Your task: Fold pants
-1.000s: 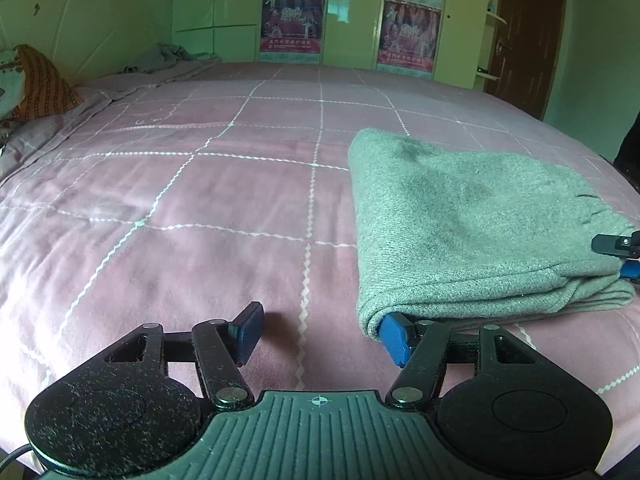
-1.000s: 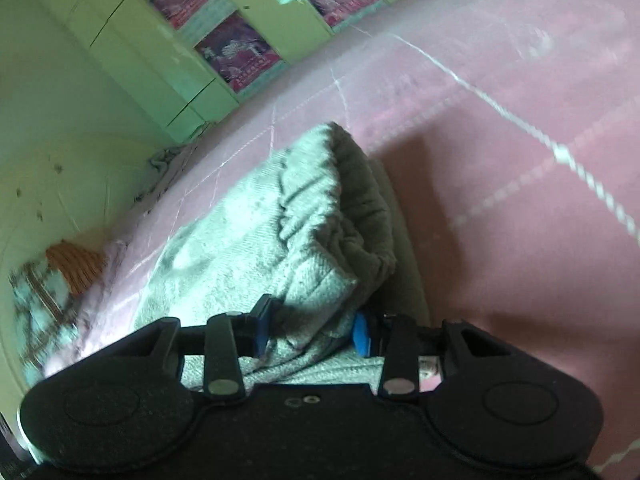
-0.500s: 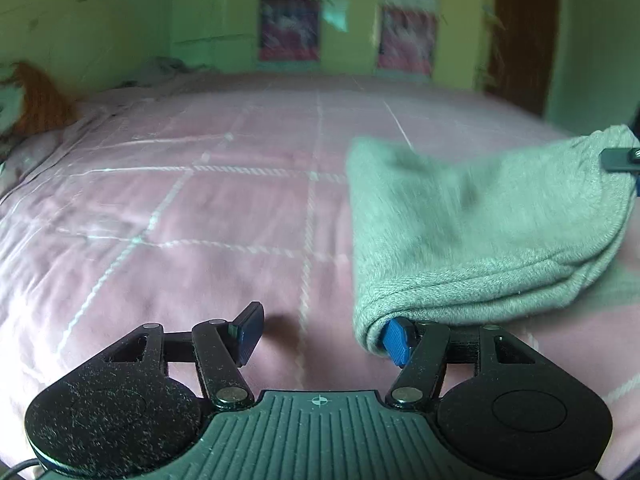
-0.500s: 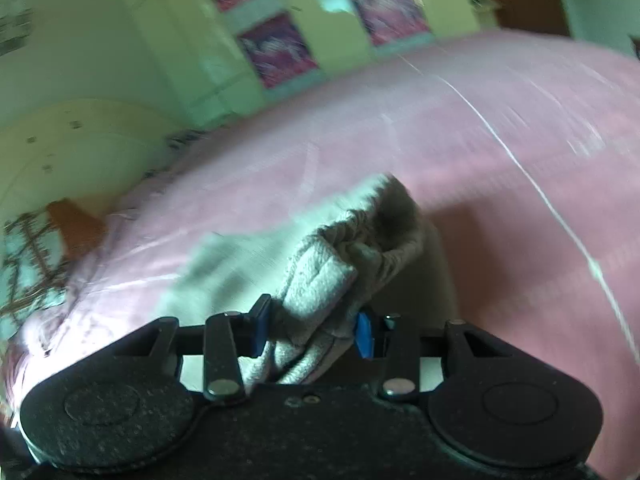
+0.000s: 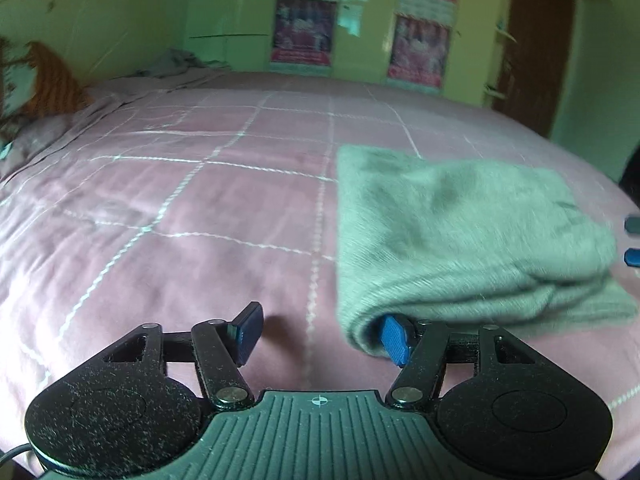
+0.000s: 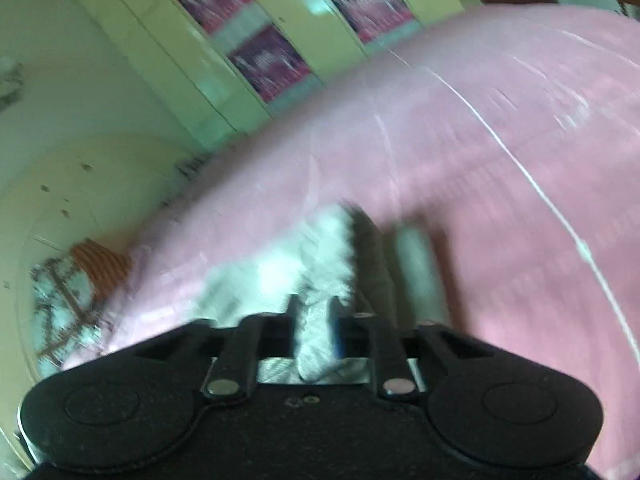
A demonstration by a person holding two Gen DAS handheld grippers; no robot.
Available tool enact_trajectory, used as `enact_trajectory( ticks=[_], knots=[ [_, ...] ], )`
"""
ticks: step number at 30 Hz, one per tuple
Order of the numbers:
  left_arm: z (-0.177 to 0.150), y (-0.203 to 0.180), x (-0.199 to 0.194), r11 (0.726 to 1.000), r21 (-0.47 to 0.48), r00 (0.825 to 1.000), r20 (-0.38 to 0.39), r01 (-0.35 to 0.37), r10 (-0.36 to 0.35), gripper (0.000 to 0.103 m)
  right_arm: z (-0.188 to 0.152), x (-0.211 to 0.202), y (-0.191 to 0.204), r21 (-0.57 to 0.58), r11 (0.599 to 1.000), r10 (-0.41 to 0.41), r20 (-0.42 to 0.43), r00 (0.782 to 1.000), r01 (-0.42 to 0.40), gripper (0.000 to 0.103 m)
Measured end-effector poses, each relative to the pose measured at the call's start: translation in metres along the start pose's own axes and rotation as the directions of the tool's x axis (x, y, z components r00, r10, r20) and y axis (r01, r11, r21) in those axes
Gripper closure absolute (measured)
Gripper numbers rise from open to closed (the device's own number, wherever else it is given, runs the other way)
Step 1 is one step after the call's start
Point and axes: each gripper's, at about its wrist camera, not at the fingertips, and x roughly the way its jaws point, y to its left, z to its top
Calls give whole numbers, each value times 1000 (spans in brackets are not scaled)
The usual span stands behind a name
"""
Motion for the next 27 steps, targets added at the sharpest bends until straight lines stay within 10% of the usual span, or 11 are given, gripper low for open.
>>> enact_trajectory(
  ticks=[2, 9, 13, 14, 15, 16, 22, 27],
  knots=[
    [-1, -8, -3, 999, 40, 1000, 0, 5, -5, 40, -15, -1, -2, 16, 1000, 2, 0, 1000, -2, 14],
    [-2, -6, -9, 1000, 4, 1000, 2, -19, 19, 40, -19, 34, -1, 92, 996, 22, -74, 997, -15, 31],
    [-1, 1, 0, 999, -32, 999, -25, -34, 33, 40, -14, 60, 7, 115, 992, -31, -115, 993, 44, 14],
    [-1, 0, 1, 998, -28, 999, -19, -48, 48, 40, -11, 66, 13, 92, 994, -55, -123, 991, 66, 19],
    [-1, 1, 0, 998, -29, 998, -5, -60, 60, 40, -8, 70, 21, 64, 995, -67, -131, 989, 76, 59],
    [-1, 1, -4, 997, -36, 998, 22, -65, 66, 42, -5, 70, 27, 52, 997, -57, -125, 991, 63, 63],
    [-3, -6, -16, 999, 7, 992, 113, -51, 50, 45, 13, 1, 72, -182, 968, 196, 127, 972, -171, 65],
    [-3, -10, -6, 998, 29, 997, 62, -57, 55, 39, -12, 29, 3, 66, 998, -25, 22, 999, 24, 66]
  ],
)
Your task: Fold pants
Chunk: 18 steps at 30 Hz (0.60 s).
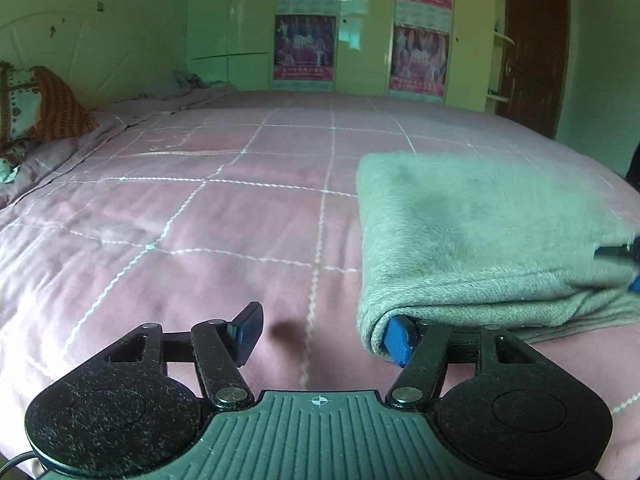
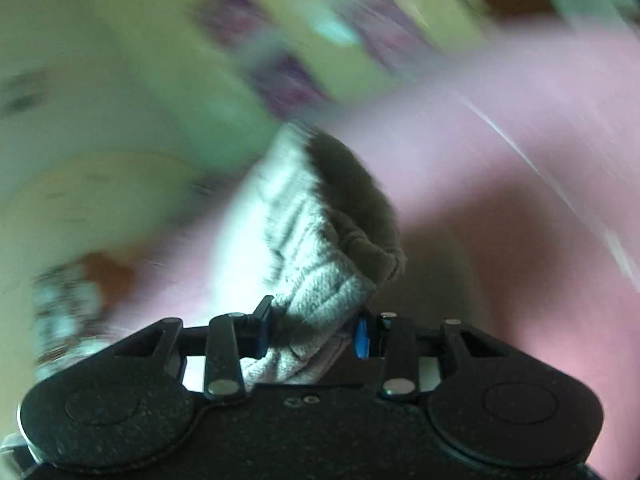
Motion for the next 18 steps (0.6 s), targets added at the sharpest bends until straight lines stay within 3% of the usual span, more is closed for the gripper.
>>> enact_trajectory(
  ticks=[1, 2, 5, 7, 9, 12, 14, 16, 18],
  knots=[
    [0, -1, 0, 1000, 7, 1000, -1, -9, 9, 39, -9, 8, -18, 92, 995, -38, -53, 998, 43, 66],
    [-1, -1, 0, 1000, 3, 1000, -9, -12, 12, 39, -17, 6, -27, 129, 991, -24, -38, 999, 29, 66],
    [0, -1, -2, 1000, -1, 1000, -3, -10, 10, 39, -22, 0, -12, 41, 998, -40, -8, 999, 40, 66],
    [0, -2, -9, 1000, 5, 999, 41, -9, 9, 39, -15, 2, -9, 29, 999, -42, -10, 999, 42, 66],
    [1, 1, -12, 1000, -10, 998, 63, -8, 9, 39, -7, -7, 0, -2, 1000, -6, 32, 999, 6, 66],
    [-1, -1, -3, 1000, 2, 1000, 7, -10, 10, 39, -2, -26, 15, -83, 995, 62, 98, 993, -54, 66],
    [-2, -4, 4, 1000, 20, 999, -32, -2, 3, 39, -4, -18, 12, -105, 994, 25, 71, 997, -18, 66],
    [-3, -8, 4, 999, 35, 999, -42, 1, 1, 39, -11, 7, -17, -2, 998, -56, -35, 998, 56, 67],
    [-4, -9, 3, 1000, 31, 999, -45, 0, 2, 39, -17, 17, -31, 78, 997, -21, -32, 999, 23, 67]
  ],
)
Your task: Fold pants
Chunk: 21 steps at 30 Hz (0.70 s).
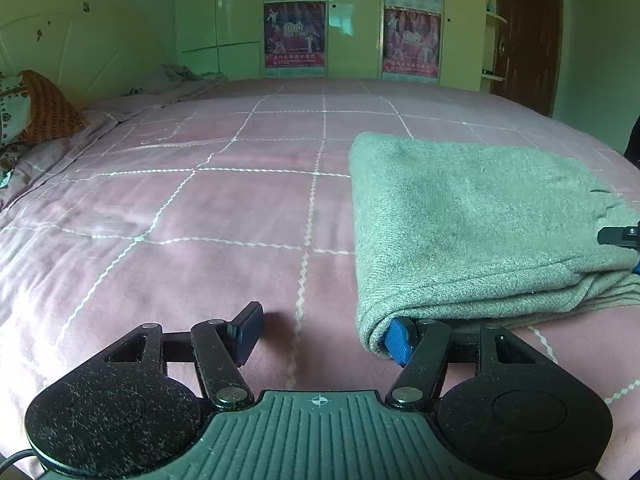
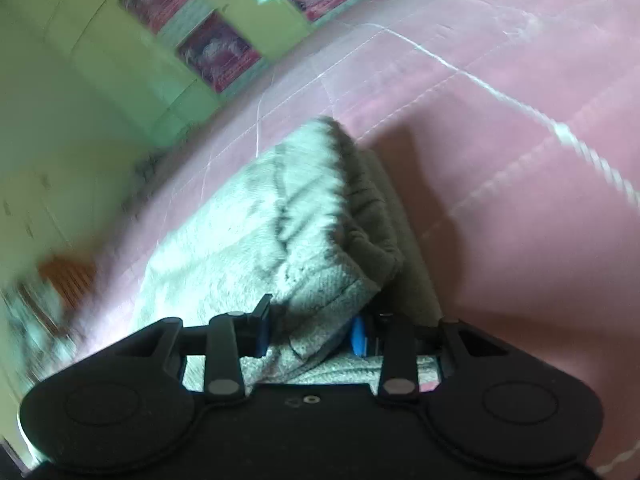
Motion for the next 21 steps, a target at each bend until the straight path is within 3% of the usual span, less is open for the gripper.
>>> enact_trajectory(
  ticks=[3, 12, 21],
  knots=[
    [0, 2, 1, 1000, -5, 1000, -4, 5, -5, 39, -4, -9, 12, -58, 998, -28, 24, 999, 30, 67],
    [1, 3, -5, 1000, -12, 1000, 20, 11, -11, 39, -4, -16, -2, -8, 1000, -1, 13, 1000, 1, 66],
    [1, 4, 1, 1000, -12, 1000, -16, 3, -3, 36, 1, -12, -5, 0, 1000, 7, -11, 1000, -7, 67]
  ],
)
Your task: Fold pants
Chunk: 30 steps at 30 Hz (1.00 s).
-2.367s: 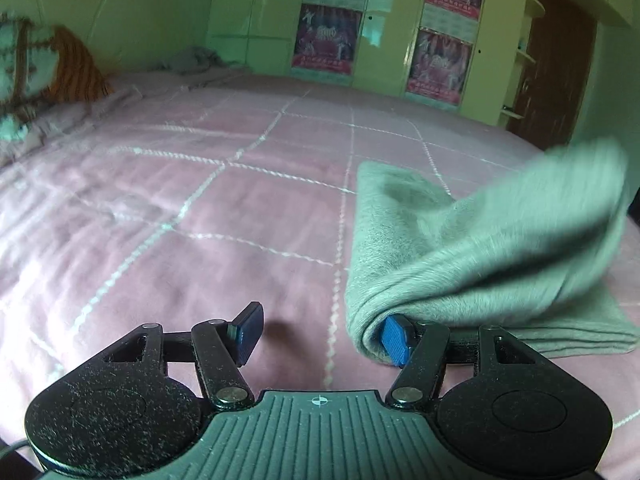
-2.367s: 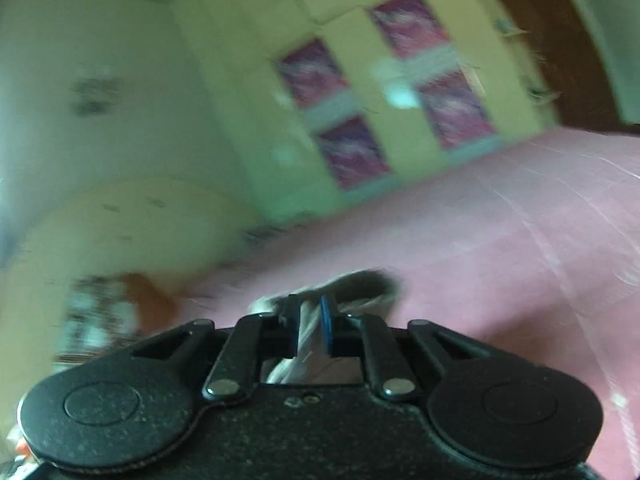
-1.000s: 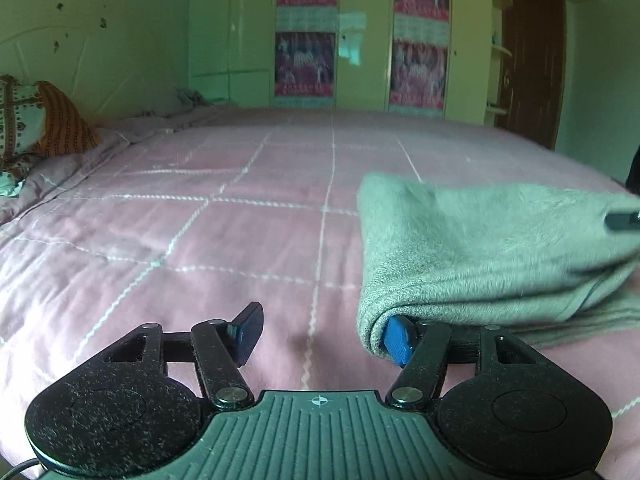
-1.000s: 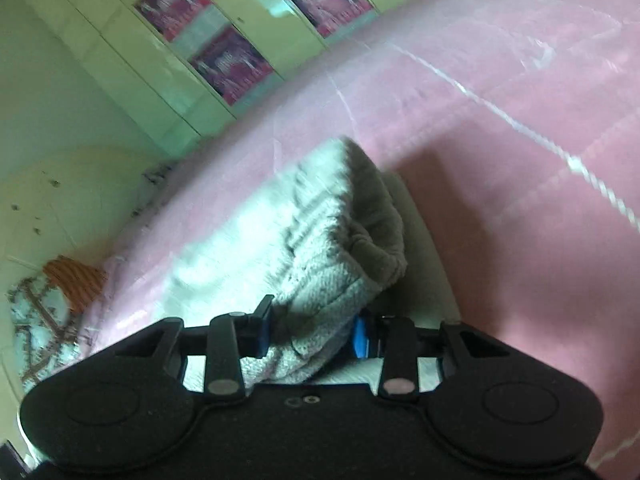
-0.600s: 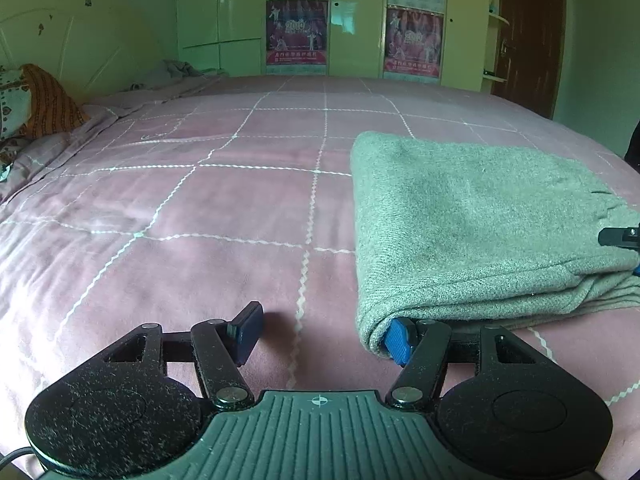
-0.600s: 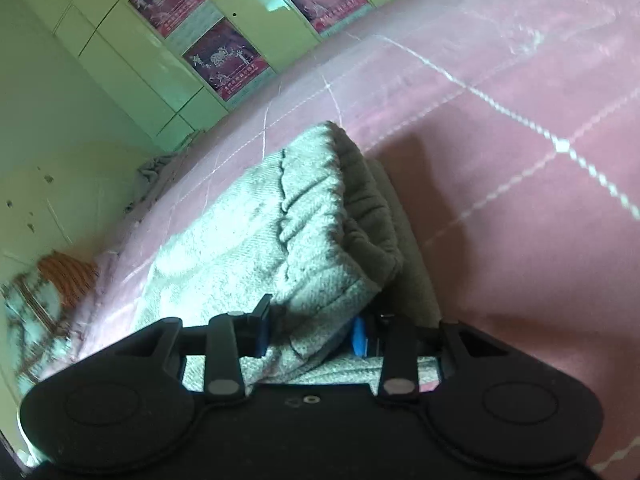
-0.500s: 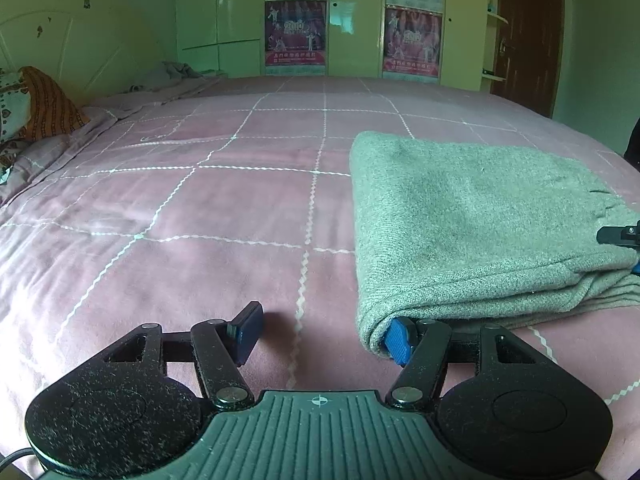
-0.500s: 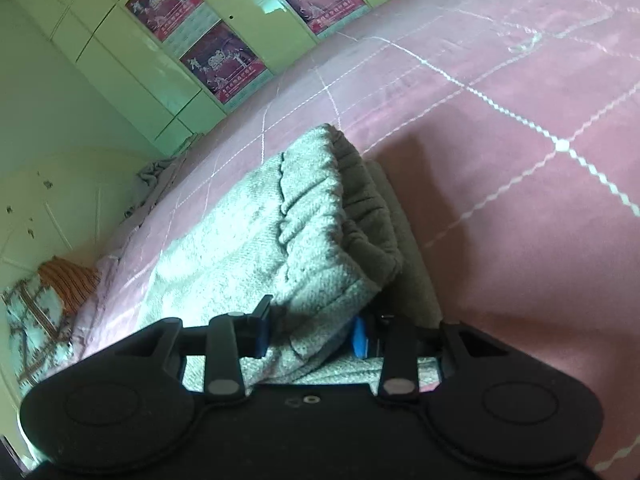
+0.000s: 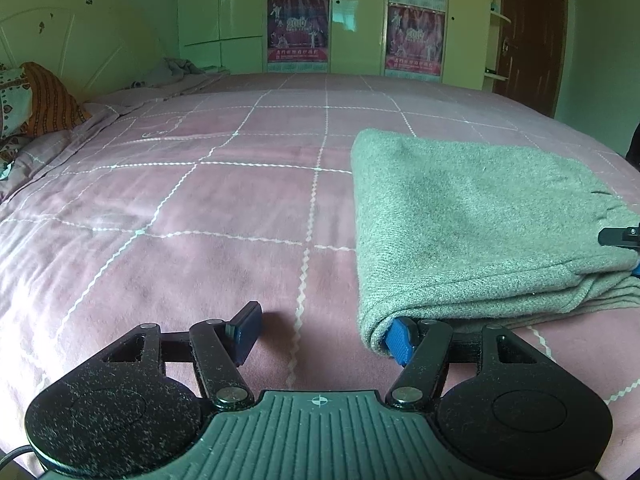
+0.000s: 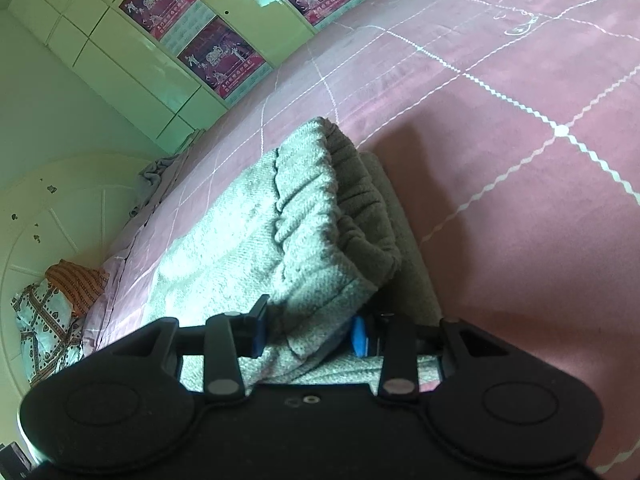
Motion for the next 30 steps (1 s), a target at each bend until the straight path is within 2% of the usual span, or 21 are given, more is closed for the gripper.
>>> enact_trajectory(
  ticks=[8, 13, 17, 18, 19, 20, 21, 22, 23, 25, 27, 30],
  knots=[
    [2, 4, -3, 1000, -7, 1000, -11, 7, -7, 35, 3, -2, 0, 5, 1000, -4, -6, 1000, 4, 66],
    [0, 13, -16, 997, -58, 997, -71, 40, -44, 32, 6, -6, -3, 4, 1000, 8, -32, 999, -8, 60],
    [2, 28, -27, 989, -132, 997, -46, 58, -65, 32, 14, -19, -5, -15, 1000, -12, -30, 999, 12, 43],
    [5, 31, -30, 988, -137, 997, -23, 75, -79, 44, 16, -24, -5, -22, 1000, -16, -26, 1000, 16, 39],
    [8, 32, -31, 987, -127, 995, -4, 95, -97, 71, 18, -31, -6, -36, 999, -30, -9, 1000, 30, 36],
    [12, 31, -31, 988, -116, 995, 4, 102, -102, 79, 19, -40, -4, -63, 995, -80, 27, 996, 81, 36],
    [18, 29, -29, 987, -111, 993, 19, 114, -113, 83, 21, -48, -2, -94, 988, -113, 67, 991, 119, 49],
    [24, 26, -27, 986, -105, 991, 38, 133, -129, 83, 24, -55, -1, -114, 986, -109, 98, 989, 120, 57],
    [31, 21, -25, 985, -98, 989, 58, 141, -136, 83, 28, -59, 0, -128, 986, -93, 119, 989, 108, 69],
    [47, 8, -17, 981, -83, 982, 77, 177, -171, 83, 34, -58, 13, -204, 974, -75, 134, 988, 101, 70],
    [58, -7, -7, 975, -72, 976, 70, 211, -206, 83, 34, -49, 35, -327, 941, -44, 132, 990, 85, 70],
    [64, -29, 14, 970, -45, 971, 14, 238, -237, 83, 27, -25, 68, -521, 851, -18, 107, 994, 72, 70]
  ],
)
